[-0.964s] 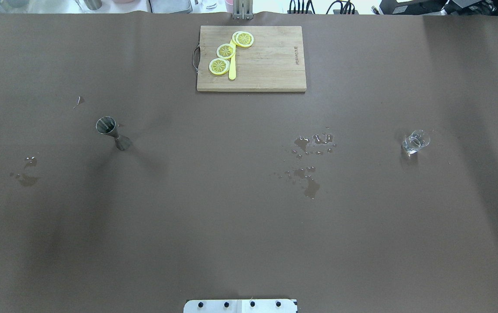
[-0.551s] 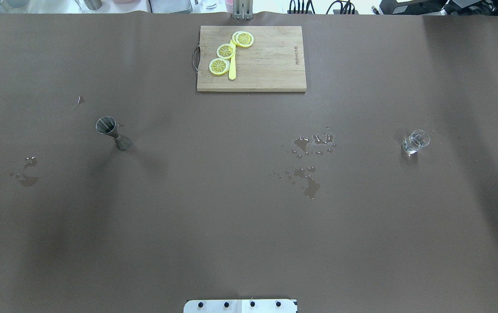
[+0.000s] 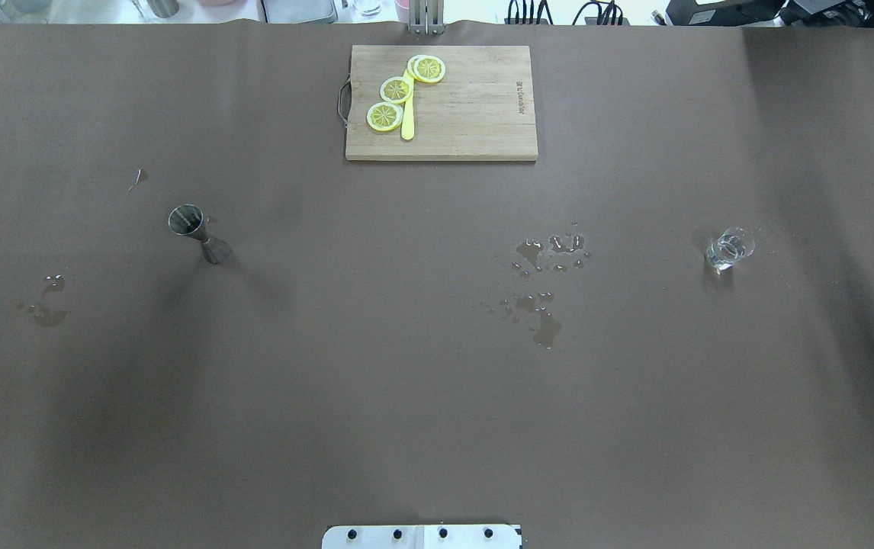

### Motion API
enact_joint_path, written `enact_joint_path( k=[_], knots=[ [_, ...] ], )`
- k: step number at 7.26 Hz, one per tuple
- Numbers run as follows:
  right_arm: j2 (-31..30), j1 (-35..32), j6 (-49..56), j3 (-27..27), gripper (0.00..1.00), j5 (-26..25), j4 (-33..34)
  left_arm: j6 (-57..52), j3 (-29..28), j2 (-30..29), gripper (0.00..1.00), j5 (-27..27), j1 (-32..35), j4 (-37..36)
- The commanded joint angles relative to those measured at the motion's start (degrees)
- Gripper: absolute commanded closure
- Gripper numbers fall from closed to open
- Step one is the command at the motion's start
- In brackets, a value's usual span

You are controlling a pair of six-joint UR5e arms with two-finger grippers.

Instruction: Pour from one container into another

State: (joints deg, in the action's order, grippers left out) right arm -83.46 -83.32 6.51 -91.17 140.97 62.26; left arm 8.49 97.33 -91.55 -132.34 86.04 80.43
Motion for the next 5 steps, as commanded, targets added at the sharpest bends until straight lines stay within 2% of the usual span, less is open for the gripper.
enact_joint_path(
  k=[1,3,5],
  knots=[
    [0.7,0.4,0.2,2.2,0.00,3.3,-7.2,0.2,3.1,0.1,0.02,0.0,0.0,-0.6],
    [0.6,1.1,-0.2,1.8,0.00,3.7,-9.7,0.3,3.5,0.0,0.02,-1.9,-0.2,-0.6],
    [-1.9,3.7,-0.5,1.9,0.00,4.5,-19.1,0.4,3.5,-1.7,0.02,-2.4,-0.2,-0.9]
  ],
)
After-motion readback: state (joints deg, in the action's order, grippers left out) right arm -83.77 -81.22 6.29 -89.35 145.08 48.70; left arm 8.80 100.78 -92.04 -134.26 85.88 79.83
